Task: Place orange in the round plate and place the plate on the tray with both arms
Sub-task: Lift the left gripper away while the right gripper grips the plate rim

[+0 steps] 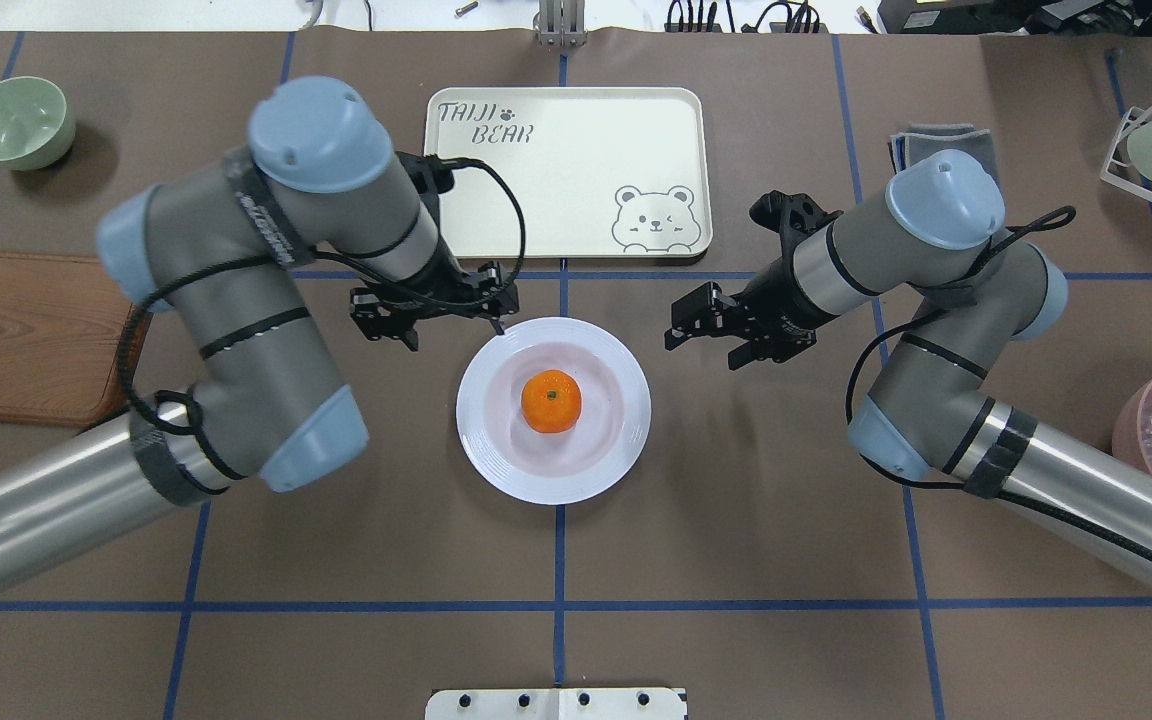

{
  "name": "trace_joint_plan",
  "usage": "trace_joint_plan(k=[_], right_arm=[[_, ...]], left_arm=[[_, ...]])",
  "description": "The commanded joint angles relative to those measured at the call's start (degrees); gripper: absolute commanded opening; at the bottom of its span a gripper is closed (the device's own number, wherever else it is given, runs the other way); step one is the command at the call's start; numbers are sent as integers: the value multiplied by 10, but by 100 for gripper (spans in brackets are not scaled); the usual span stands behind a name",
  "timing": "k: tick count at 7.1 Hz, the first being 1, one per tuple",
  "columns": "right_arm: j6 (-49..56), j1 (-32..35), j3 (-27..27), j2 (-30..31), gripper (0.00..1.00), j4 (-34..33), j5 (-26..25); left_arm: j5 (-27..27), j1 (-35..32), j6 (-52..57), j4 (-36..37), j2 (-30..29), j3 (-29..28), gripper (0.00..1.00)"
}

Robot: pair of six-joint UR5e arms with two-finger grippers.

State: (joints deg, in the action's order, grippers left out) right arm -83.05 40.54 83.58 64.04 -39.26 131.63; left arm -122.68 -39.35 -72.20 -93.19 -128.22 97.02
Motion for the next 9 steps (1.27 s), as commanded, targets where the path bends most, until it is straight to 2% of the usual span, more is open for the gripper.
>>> trace_joint_plan(k=[1,3,4,5,8,9], right_arm=[[-77,-27,-34,-6,95,114,-39],[-82,-36,-77,-5,97,235,-43],[-83,-50,-96,-2,98,282,-84],[-122,-66,-95,-5,98,304,-119],[-134,-110,-96,-4,97,347,-194],[-134,-114,-97,2,96,353,-195]], left_arm=[[-27,-59,15,5,52,73,97],[-27,-68,15,7,59,82,97],[-27,-71,15,7,60,82,97],[-27,-71,15,7,60,83,97],[-27,-77,14,7,66,87,97],[-27,-78,15,7,69,91,97]])
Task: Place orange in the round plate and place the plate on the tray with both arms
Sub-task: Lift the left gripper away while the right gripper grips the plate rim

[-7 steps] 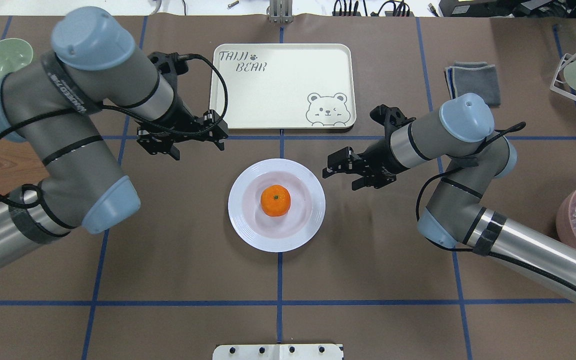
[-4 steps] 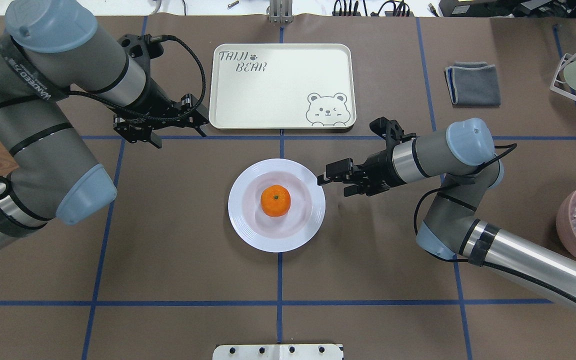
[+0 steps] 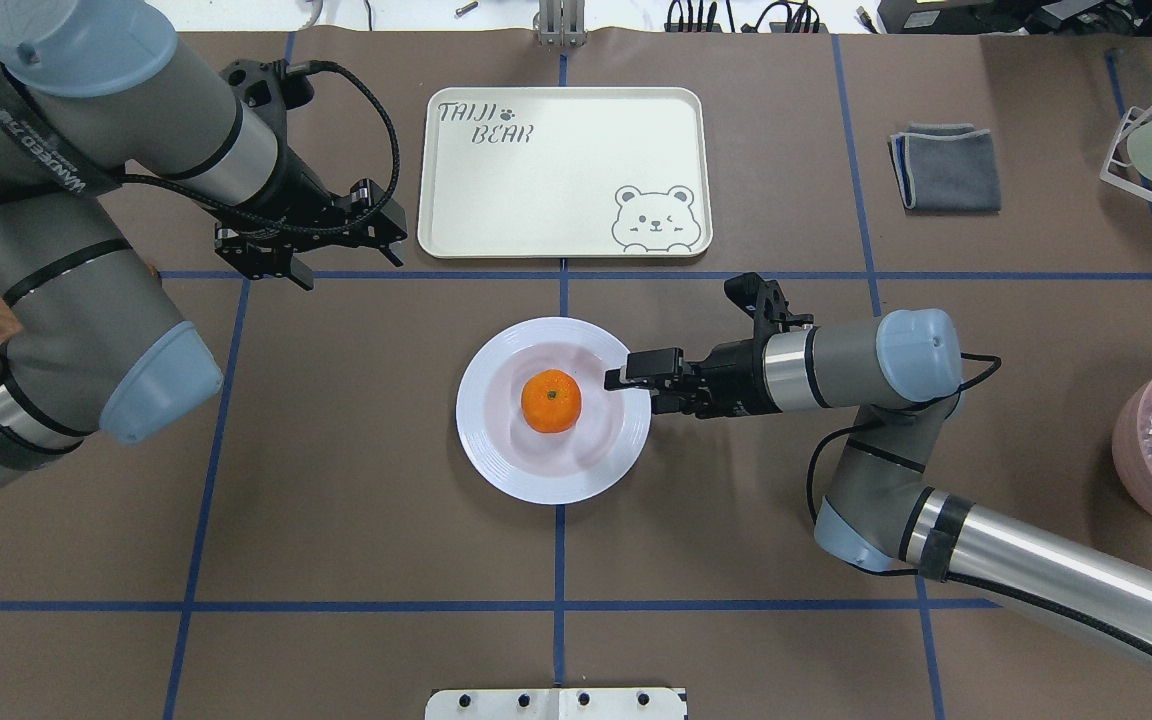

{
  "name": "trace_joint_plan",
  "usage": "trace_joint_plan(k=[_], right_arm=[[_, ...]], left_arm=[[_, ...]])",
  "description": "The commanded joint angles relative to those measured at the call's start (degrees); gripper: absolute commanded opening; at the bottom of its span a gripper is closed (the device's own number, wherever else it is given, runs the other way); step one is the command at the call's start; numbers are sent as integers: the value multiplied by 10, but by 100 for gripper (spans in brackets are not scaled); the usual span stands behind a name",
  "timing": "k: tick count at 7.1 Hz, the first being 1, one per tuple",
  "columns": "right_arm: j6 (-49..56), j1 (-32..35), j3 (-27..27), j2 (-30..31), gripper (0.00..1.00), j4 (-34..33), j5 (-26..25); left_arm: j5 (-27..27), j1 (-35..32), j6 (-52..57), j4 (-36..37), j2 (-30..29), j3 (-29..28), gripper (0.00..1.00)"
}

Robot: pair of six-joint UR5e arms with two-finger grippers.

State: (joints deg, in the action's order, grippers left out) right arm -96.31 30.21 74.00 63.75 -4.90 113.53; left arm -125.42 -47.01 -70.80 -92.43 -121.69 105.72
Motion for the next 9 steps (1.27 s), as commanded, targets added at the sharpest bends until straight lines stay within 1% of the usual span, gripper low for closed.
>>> trace_joint_plan(k=[1,2,4,5,6,7,8,9], right_arm=[[-1,-11,-5,7,95,14,-14],[-13,-12,-5,4,92,14,-16],[-23,-16,-6,2,88,14,-16],[-24,-17,-8,3,81,14,-16],[-24,-18,-11,2,69,14,-16],[-27,-18,-11,1,52,14,-16],[-39,-18,-10,0,29,14,-15],[-42,-18,-8,-2,11,14,-14]], left_arm=[[0,-7,0,1,7,7,97],[0,-7,0,2,7,10,97],[0,-8,0,30,5,27,97],[0,-8,0,30,5,28,97],[0,-10,0,30,6,29,97],[0,-12,0,30,6,31,97],[0,-12,0,34,6,32,97],[0,-12,0,34,6,32,97]])
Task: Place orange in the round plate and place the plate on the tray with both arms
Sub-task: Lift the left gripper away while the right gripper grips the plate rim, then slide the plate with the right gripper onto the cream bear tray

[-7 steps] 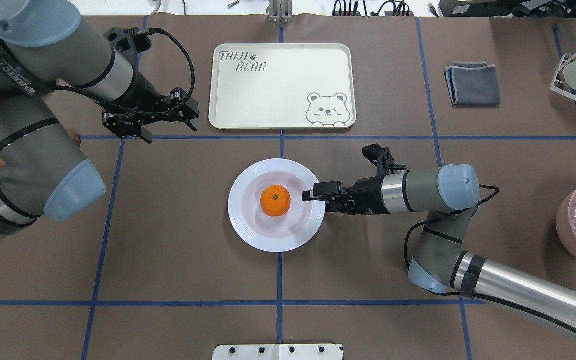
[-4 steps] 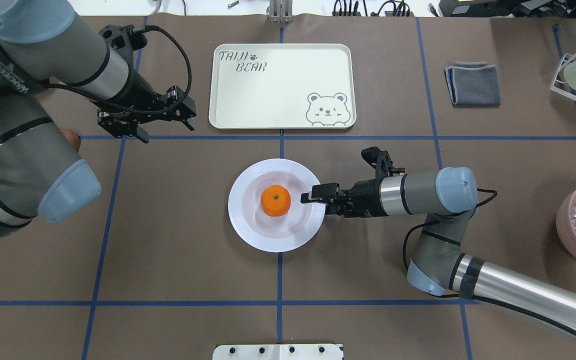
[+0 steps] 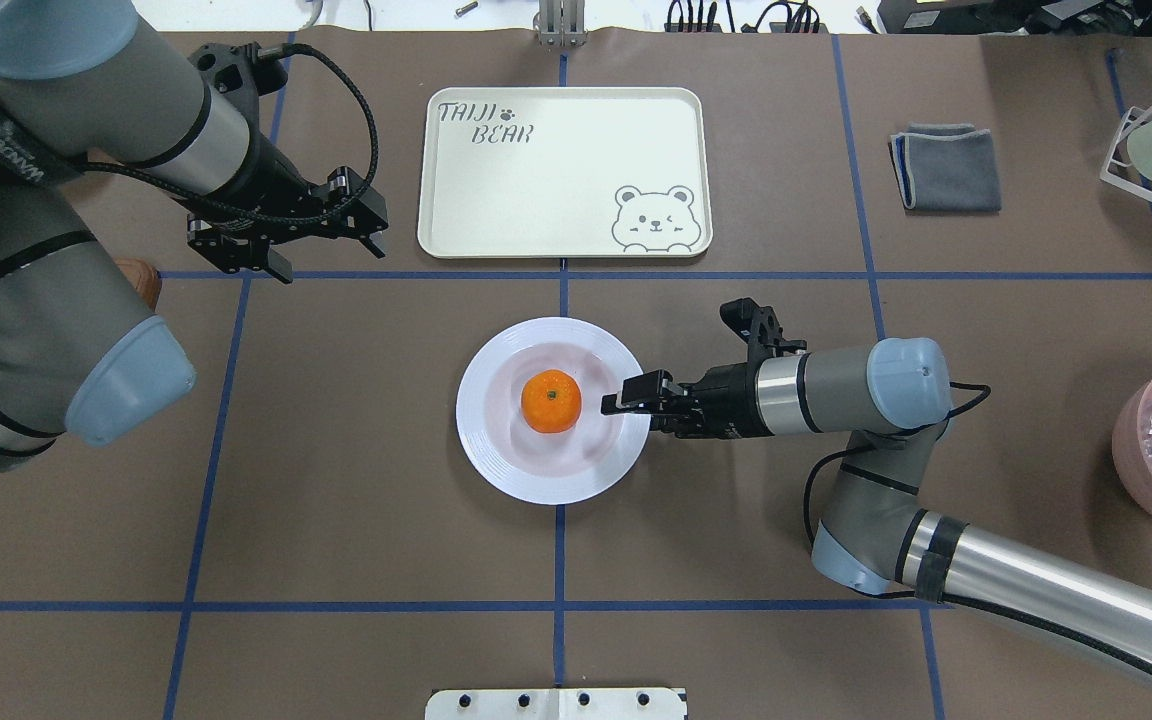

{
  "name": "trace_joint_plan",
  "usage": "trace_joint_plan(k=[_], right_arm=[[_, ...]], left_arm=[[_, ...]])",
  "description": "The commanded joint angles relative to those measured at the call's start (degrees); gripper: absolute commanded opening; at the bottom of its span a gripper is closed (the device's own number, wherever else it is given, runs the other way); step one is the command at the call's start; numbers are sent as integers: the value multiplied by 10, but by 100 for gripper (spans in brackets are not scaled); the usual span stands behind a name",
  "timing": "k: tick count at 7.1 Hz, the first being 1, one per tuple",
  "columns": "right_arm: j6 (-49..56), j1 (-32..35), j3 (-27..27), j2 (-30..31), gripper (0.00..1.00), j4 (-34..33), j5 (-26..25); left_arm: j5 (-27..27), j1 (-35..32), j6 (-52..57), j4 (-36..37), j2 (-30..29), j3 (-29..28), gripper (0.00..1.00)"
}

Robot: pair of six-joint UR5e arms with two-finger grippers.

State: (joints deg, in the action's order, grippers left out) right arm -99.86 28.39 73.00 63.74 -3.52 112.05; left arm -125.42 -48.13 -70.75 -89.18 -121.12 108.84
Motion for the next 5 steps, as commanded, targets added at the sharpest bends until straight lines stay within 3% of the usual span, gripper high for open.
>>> trace_joint_plan(k=[1,5], right_arm=[[-7,0,6,-3,0,0,1],[-16,3,30,-5,0,1,0]], left_arm=[[0,0,0,1,0,1,97],[0,-9,0,7,1,8,97]])
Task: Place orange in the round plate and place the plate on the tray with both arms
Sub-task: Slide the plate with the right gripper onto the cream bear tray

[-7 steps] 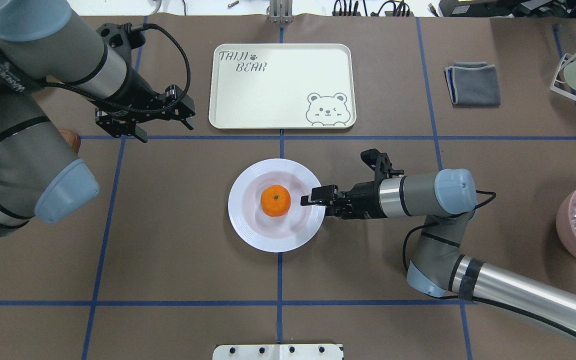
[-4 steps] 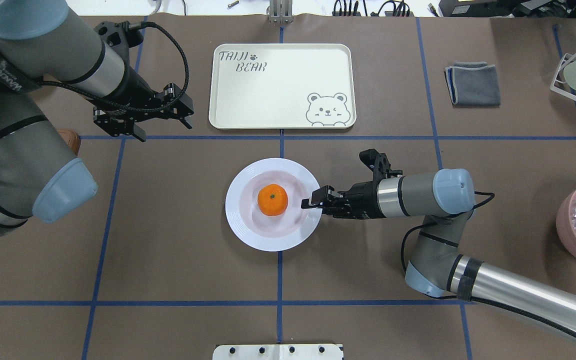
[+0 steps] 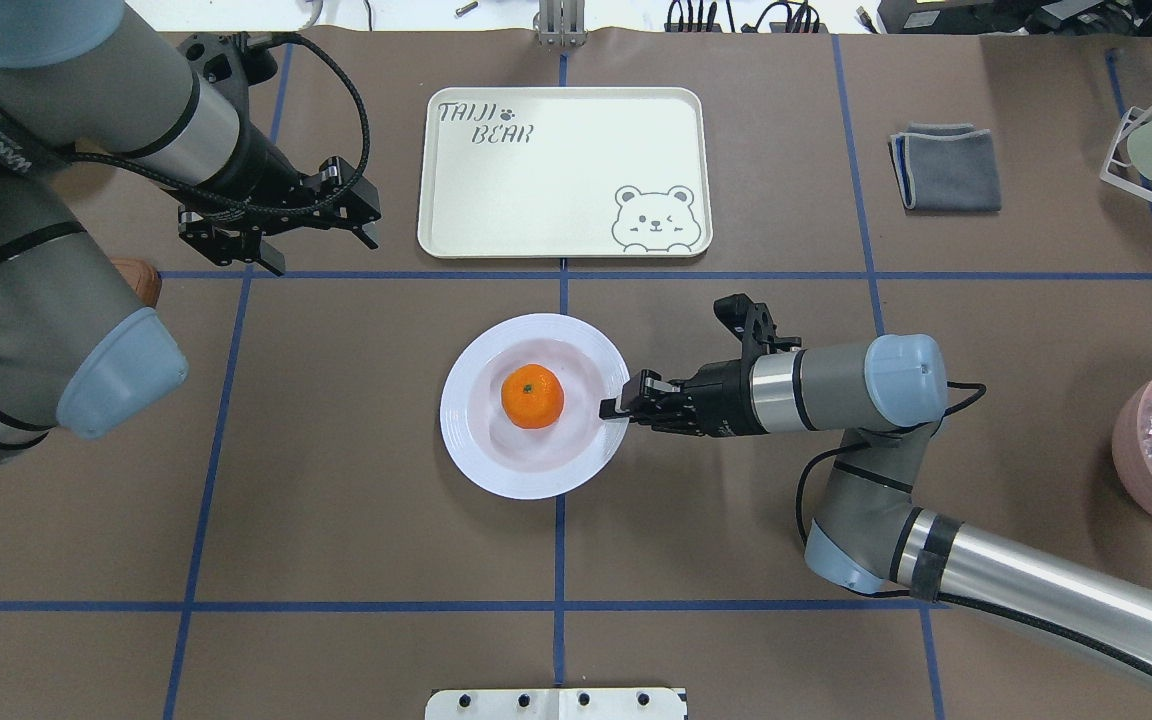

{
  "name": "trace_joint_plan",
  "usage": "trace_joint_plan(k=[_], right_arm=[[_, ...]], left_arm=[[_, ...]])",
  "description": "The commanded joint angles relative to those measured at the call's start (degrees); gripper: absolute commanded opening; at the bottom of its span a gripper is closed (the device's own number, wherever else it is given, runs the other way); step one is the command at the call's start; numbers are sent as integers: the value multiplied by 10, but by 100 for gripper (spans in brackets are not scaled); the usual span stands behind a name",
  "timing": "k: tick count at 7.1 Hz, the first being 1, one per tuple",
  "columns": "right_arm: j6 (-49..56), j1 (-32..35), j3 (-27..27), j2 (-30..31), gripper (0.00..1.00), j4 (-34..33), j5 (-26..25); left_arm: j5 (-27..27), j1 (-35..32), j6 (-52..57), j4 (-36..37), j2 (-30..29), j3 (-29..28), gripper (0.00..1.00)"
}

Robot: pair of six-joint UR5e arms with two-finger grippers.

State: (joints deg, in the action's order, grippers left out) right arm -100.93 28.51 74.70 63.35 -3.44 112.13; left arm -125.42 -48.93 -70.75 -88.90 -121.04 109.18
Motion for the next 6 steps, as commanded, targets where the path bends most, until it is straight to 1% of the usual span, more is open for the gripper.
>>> trace_joint_plan(k=[1,2,3,5,6], right_arm=[[-21,13,25,-4,0,1,-2],[-36,17,25,-9,0,8,-6],[-55,17,22,-10,0,21,-46],[-130,15,18,-10,0,64,-115],[-165,11,18,-15,0,63,-172]], left_arm=[[0,-1,0,22,-2,10,97],[0,-1,0,22,-2,13,97],[0,-2,0,22,-2,13,97],[0,-7,0,22,-2,14,97],[0,-16,0,23,0,15,97]])
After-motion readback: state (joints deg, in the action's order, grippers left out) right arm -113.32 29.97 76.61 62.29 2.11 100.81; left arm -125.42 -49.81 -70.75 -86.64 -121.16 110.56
